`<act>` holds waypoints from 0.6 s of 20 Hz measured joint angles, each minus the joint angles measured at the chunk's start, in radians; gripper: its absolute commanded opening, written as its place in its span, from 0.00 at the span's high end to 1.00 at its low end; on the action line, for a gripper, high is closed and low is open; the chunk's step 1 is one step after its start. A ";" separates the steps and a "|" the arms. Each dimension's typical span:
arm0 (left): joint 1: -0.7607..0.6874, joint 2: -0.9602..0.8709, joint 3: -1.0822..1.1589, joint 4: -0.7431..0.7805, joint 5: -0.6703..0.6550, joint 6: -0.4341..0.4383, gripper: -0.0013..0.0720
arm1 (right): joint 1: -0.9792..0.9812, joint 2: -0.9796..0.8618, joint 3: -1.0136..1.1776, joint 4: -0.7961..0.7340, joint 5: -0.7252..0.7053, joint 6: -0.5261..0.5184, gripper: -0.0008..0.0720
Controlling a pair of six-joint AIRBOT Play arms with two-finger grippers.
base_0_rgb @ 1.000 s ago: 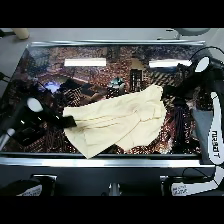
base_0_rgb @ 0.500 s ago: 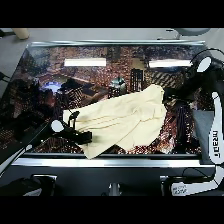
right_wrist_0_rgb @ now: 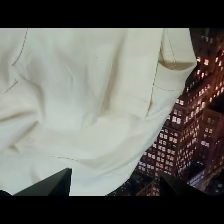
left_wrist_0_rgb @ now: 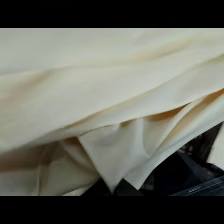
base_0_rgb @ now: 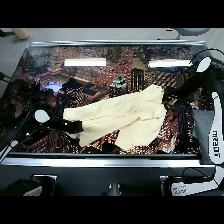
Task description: Fold the shirts.
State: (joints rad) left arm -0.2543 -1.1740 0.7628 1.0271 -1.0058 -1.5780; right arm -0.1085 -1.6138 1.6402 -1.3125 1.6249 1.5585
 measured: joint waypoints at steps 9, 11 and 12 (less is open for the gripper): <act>0.024 0.006 0.008 0.026 -0.037 0.007 0.44 | 0.000 0.000 -0.007 0.026 0.019 0.000 0.22; 0.024 -0.003 0.008 0.021 -0.019 0.008 0.46 | 0.000 0.000 -0.009 0.027 0.017 0.000 0.22; 0.023 -0.012 0.008 0.020 -0.011 0.008 0.46 | 0.000 0.000 -0.010 0.027 0.018 0.000 0.22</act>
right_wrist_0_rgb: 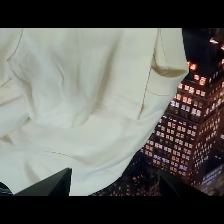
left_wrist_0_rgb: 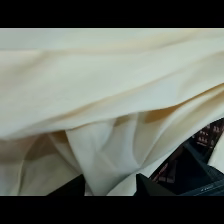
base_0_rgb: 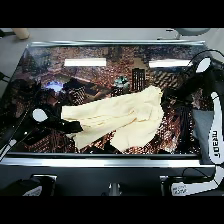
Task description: Fold the shirts.
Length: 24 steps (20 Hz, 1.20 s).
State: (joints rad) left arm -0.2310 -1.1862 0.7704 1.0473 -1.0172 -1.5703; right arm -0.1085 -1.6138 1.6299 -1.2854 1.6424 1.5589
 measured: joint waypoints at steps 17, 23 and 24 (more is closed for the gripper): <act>0.001 -0.016 0.070 0.003 -0.048 0.044 0.95 | 0.000 0.000 -0.002 0.001 0.002 0.000 0.22; 0.146 -0.009 0.275 0.057 -0.043 0.053 0.95 | 0.000 0.000 -0.002 0.001 0.007 0.000 0.22; 0.189 -0.012 0.317 0.066 -0.041 0.053 0.95 | 0.000 0.000 -0.002 0.001 0.007 0.000 0.22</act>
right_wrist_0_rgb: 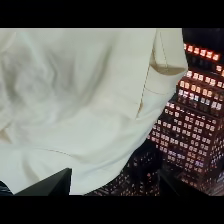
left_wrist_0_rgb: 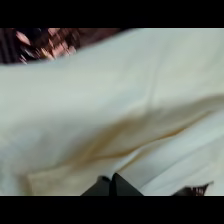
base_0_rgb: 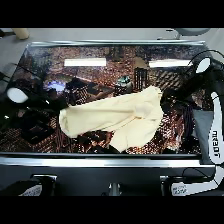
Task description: Fold the shirts.
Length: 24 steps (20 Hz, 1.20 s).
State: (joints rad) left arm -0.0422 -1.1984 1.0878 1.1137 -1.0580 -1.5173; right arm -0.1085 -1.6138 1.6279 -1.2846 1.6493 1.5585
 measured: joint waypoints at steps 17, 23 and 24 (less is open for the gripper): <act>0.181 -0.173 0.058 0.069 -0.092 -0.046 0.30 | 0.000 0.000 0.000 0.029 -0.015 0.000 0.22; 0.179 0.058 -0.365 0.044 -0.102 -0.045 0.15 | 0.000 0.000 0.000 0.029 -0.017 0.000 0.22; 0.177 0.080 -0.417 0.014 -0.067 -0.045 0.15 | 0.000 0.000 0.000 0.029 -0.018 0.000 0.22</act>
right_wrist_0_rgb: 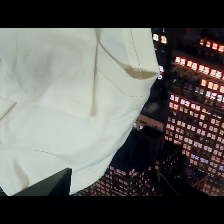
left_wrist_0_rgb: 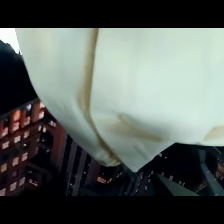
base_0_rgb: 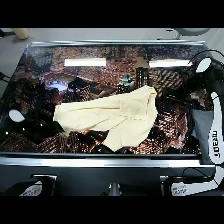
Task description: Fold the shirts.
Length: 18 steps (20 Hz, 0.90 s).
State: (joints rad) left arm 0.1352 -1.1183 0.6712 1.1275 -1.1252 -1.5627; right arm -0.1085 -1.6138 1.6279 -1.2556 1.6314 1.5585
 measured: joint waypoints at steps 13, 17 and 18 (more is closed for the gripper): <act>-0.072 0.003 -0.126 -0.098 0.278 -0.014 0.95 | -0.001 0.141 -0.455 0.039 -0.118 -0.056 0.20; -0.072 0.035 -0.103 -0.084 0.258 -0.003 0.95 | 0.050 0.161 -0.662 0.111 -0.255 -0.080 0.20; -0.072 0.046 -0.100 -0.080 0.249 0.001 0.95 | 0.076 0.163 -0.696 0.122 -0.291 -0.084 0.23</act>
State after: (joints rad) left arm 0.0628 -1.0725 0.5716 1.0470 -0.8764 -1.5620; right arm -0.0322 -1.4513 0.9318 -1.1336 1.3399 1.4742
